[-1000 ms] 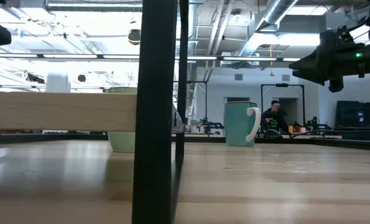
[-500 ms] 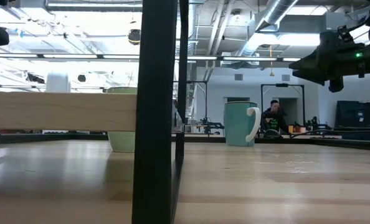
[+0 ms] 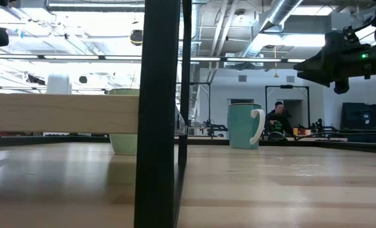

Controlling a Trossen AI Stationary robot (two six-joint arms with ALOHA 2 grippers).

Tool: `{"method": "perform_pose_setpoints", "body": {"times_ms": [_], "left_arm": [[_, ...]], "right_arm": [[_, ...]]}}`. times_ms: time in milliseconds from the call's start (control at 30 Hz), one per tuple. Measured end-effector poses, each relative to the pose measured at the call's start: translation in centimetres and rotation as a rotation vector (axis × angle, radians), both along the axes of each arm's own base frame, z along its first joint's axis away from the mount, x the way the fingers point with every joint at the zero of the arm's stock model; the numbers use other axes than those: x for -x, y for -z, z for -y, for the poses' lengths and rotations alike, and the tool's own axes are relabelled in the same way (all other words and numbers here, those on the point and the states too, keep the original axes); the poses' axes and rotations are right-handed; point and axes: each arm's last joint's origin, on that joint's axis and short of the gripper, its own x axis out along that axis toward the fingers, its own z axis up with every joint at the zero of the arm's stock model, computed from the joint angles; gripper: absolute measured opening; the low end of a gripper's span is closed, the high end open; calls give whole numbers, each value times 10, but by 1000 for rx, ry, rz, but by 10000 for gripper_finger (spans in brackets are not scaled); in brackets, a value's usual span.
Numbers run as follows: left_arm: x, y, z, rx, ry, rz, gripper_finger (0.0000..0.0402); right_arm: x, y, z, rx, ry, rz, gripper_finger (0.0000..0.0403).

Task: Stack small to large cups/mugs on shelf
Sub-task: Put the blue mug on the shelf

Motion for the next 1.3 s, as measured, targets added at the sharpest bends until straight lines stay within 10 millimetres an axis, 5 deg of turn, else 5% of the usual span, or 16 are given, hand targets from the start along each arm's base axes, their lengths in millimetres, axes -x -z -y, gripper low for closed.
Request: {"method": "perform_pose_setpoints", "body": {"times_ms": [367, 833, 1133, 1300], "left_arm": [[1, 0, 1, 21, 39, -28, 173], [2, -4, 0, 60, 27, -21, 178], [7, -44, -5, 116, 28, 35, 179], [18, -53, -21, -33, -40, 5, 179]], "right_arm": [[0, 0, 0, 0, 0, 0, 209], [0, 0, 0, 0, 0, -1, 209], [0, 0, 0, 6, 0, -5, 209], [0, 0, 0, 7, 1, -6, 209]]}}
